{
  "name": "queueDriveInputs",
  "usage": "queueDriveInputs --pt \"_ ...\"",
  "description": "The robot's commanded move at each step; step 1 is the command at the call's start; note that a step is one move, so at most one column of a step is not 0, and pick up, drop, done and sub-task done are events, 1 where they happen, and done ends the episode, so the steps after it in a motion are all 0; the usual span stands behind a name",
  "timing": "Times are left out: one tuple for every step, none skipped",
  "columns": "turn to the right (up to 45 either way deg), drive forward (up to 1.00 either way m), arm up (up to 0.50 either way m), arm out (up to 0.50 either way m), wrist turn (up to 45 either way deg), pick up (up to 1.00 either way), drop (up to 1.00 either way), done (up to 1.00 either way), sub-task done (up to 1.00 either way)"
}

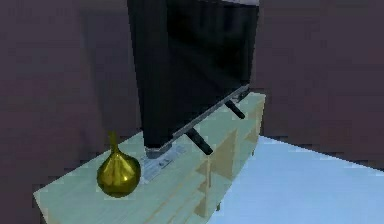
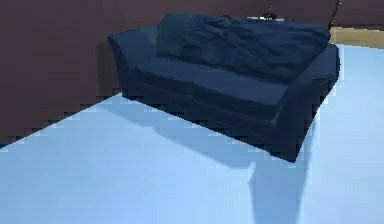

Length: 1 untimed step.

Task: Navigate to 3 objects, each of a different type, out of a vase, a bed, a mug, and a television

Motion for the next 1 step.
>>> queueDriveInputs --pt "0.0 0.00 0.00 0.00 0.0 0.00 0.00 0.00 1.00"
